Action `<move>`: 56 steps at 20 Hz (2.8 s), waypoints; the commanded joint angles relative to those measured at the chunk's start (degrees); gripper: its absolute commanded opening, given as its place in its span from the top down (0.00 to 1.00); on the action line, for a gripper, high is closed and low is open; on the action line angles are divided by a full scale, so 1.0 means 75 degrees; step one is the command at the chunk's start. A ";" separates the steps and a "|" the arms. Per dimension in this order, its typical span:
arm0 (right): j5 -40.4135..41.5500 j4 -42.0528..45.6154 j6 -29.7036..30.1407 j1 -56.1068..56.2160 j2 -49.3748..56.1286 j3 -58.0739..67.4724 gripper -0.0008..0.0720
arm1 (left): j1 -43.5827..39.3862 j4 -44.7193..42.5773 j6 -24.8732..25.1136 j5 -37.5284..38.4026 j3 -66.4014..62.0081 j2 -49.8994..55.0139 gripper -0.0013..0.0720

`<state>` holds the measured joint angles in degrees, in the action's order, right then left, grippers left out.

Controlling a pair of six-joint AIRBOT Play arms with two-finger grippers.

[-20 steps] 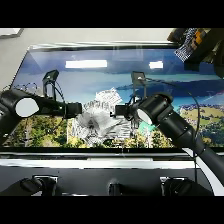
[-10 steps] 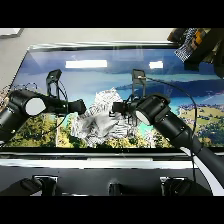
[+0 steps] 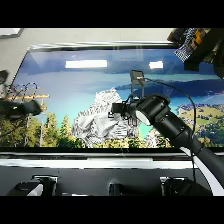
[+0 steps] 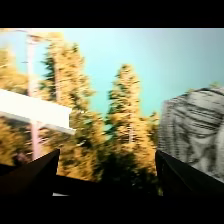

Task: Fold the clothes and pants, and hang the long-sleeved shirts on hangers.

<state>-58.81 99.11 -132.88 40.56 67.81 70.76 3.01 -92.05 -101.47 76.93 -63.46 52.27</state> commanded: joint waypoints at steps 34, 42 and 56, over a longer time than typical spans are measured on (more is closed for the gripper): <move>-0.0143 -0.0119 0.0061 0.0006 0.0006 -0.0003 0.95 | 0.4395 0.0017 0.4937 -0.2393 0.1565 0.3261 0.06; -0.0140 -0.0117 0.0058 0.0006 0.0006 -0.0003 0.95 | 0.4395 0.0020 0.4937 -0.2413 0.1565 0.3672 0.32; -0.0146 -0.0117 0.0058 0.0006 0.0006 -0.0003 0.95 | 0.4395 0.0017 0.4937 -0.2384 0.1556 0.3858 0.94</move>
<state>-59.88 98.26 -132.35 40.56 67.81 70.76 35.92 -91.64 -64.45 58.94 -51.79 81.23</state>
